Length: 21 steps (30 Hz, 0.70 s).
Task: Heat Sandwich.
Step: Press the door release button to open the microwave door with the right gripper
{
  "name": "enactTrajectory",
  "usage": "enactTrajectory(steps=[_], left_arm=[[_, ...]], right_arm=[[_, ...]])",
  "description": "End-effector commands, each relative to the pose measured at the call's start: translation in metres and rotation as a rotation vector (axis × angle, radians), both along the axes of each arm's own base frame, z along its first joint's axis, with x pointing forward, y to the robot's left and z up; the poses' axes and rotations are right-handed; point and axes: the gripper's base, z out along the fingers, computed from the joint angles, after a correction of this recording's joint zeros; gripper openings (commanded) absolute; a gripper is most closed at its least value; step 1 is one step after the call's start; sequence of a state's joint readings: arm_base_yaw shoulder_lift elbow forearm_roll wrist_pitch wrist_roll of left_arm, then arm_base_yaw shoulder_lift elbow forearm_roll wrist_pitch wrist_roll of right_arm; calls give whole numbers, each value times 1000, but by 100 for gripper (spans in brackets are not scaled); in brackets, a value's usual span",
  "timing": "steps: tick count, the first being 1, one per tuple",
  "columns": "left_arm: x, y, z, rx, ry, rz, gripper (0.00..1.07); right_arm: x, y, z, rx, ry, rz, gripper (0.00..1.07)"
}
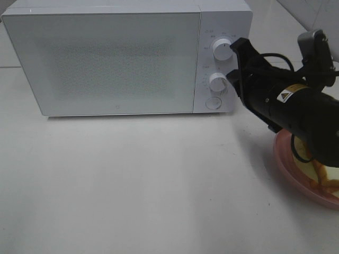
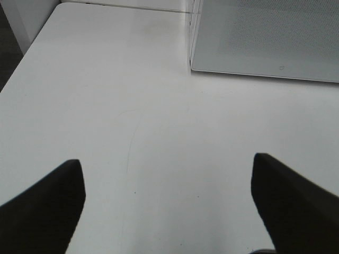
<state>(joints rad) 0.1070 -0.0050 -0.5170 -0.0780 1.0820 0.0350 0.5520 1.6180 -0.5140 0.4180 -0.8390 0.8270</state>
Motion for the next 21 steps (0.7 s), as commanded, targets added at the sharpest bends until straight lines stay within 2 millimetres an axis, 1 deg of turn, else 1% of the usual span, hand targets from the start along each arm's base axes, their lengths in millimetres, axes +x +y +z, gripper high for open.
enactTrajectory(steps=[1,2,5,7,15,19,21], left_arm=[[-3,0,0,-2,-34,5,80],[-3,0,0,-2,-34,5,80],[-3,0,0,-2,-34,5,80],[-3,0,0,-2,-34,5,80],[-3,0,0,-3,-32,5,80],[-2,0,0,-3,-27,5,80],[-2,0,0,-3,-27,5,80]], right_arm=[[5,3,-13,85,25,-39,0],[9,4,-20,99,32,-51,0],[12,6,-25,102,47,-55,0],[19,11,-31,98,55,-56,0],[23,12,-39,90,64,-63,0],[23,13,-48,106,86,-75,0],[23,13,-56,123,114,-87,0]])
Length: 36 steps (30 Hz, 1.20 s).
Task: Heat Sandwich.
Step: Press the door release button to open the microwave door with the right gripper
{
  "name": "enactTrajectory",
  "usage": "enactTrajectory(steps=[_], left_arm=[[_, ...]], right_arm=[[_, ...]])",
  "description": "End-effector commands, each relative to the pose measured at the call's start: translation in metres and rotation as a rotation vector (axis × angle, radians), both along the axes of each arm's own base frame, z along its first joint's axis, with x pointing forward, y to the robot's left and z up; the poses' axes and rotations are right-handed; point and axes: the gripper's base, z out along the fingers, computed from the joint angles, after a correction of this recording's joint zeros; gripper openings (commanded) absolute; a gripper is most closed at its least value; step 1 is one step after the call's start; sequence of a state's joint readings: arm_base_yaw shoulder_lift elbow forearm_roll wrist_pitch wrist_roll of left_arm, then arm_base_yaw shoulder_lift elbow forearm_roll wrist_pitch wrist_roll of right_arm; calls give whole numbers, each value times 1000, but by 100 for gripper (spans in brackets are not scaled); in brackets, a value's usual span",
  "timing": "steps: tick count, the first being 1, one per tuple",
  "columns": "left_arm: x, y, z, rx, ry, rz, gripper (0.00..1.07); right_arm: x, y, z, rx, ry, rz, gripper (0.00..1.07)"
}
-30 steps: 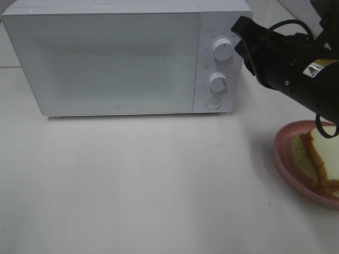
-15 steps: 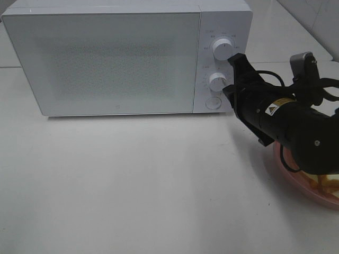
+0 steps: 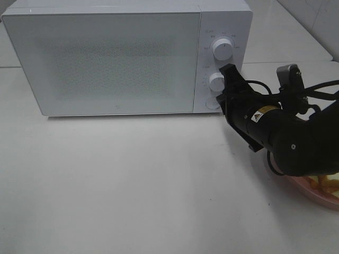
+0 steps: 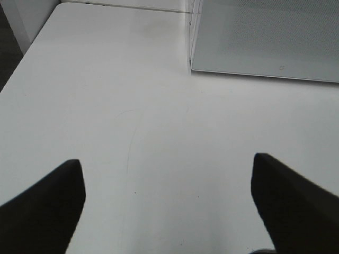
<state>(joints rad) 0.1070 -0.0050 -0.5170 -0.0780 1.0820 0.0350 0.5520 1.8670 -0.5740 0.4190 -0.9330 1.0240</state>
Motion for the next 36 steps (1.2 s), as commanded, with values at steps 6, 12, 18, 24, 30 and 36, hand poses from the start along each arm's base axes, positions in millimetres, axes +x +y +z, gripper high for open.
enactTrajectory(steps=[6,12,18,24,30,36], left_arm=[[-2,0,0,-3,-27,5,80],[-2,0,0,-3,-27,5,80],[-2,0,0,-3,-27,5,80],[-2,0,0,-3,-27,5,80],[-2,0,0,-3,-27,5,80],[-2,0,0,-3,-27,5,80]], right_arm=[[5,6,-8,45,18,1,0],[14,14,0,73,-19,31,0],[15,11,-2,83,5,-1,0],[23,16,-11,107,27,-20,0],[37,19,-24,182,88,-124,0],[48,25,-28,203,101,-156,0]])
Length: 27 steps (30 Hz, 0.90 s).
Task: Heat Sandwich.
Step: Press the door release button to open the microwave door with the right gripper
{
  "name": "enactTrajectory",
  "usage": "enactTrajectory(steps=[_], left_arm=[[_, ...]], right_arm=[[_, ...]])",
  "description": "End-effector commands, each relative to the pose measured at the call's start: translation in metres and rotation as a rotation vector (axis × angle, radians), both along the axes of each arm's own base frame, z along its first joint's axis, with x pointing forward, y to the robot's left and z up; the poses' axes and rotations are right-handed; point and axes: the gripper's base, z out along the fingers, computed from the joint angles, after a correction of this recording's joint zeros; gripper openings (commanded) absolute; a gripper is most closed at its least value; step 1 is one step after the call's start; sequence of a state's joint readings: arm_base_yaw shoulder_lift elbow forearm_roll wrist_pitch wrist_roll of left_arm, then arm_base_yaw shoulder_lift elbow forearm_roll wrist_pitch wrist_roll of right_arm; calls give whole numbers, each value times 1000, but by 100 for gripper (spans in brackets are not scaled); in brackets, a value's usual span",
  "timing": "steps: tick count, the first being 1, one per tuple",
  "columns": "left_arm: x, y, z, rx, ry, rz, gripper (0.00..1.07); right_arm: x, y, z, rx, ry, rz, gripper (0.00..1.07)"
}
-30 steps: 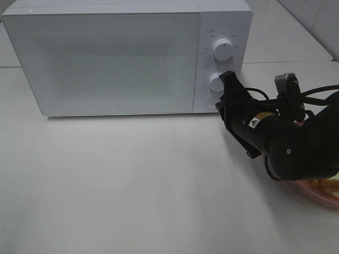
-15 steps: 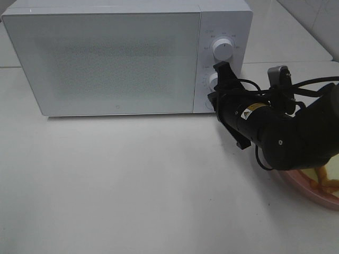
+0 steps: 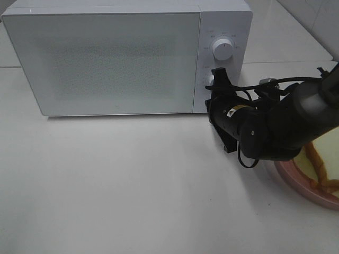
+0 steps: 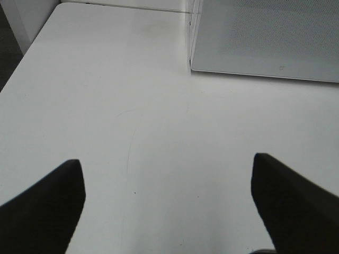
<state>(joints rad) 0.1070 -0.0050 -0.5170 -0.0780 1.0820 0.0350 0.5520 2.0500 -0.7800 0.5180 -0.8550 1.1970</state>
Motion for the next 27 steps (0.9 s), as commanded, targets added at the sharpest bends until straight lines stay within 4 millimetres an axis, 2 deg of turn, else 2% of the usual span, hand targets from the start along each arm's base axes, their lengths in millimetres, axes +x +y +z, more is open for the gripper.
enactTrajectory(steps=[1,19,27], left_arm=[[-2,0,0,-3,-27,5,80],[-2,0,0,-3,-27,5,80],[-2,0,0,-3,-27,5,80]], right_arm=[[9,5,1,16,-2,-6,0],[21,2,-1,52,27,-138,0],[23,2,-15,79,72,-188,0]])
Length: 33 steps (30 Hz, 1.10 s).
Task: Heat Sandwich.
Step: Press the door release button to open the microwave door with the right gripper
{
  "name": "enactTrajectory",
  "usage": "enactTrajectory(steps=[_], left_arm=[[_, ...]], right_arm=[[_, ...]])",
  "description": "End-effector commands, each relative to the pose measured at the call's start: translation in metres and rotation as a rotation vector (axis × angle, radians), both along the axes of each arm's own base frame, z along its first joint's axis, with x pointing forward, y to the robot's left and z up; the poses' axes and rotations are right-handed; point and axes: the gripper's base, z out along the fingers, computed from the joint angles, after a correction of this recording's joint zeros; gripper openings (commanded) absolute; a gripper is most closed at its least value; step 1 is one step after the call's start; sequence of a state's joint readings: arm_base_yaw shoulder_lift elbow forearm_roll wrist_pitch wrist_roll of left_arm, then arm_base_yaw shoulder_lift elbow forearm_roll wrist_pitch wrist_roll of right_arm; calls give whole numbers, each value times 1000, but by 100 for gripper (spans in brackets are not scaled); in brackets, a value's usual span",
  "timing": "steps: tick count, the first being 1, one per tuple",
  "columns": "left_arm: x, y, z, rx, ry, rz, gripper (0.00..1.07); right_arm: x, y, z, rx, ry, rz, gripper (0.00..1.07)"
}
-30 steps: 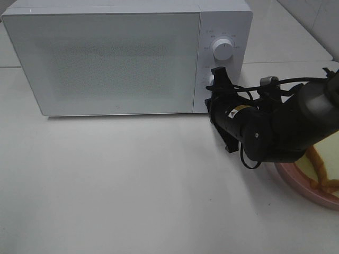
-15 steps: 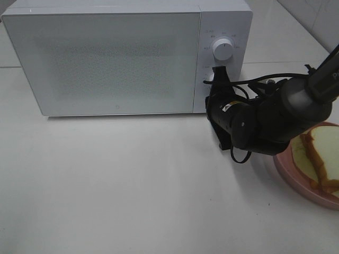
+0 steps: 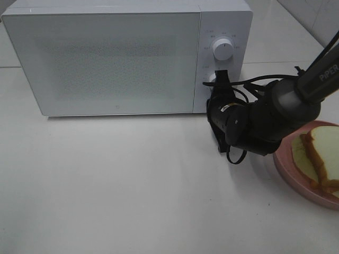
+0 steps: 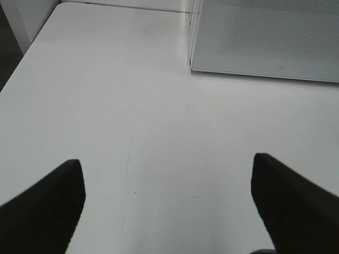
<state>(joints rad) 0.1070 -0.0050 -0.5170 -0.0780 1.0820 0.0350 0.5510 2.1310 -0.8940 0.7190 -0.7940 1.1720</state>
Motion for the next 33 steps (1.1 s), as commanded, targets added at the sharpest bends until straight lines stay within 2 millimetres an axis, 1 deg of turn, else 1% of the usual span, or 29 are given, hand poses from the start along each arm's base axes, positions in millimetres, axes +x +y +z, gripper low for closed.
enactTrajectory(steps=[1,6,7,14,22,26,33], left_arm=[[-2,0,0,-3,-27,5,80],[-2,0,0,-3,-27,5,80],[-2,0,0,-3,-27,5,80],[-2,0,0,-3,-27,5,80],[-2,0,0,-3,-27,5,80],[-2,0,0,-3,-27,5,80],[-2,0,0,-3,-27,5,80]], right_arm=[[2,-2,0,15,1,-34,0],[5,-7,2,12,-22,-52,0],[9,-12,2,10,-29,-65,0],[19,-11,9,2,-68,-22,0],[31,-3,22,29,-173,0,0],[33,-3,22,68,-196,-23,0],[37,-7,28,75,-258,-36,0]])
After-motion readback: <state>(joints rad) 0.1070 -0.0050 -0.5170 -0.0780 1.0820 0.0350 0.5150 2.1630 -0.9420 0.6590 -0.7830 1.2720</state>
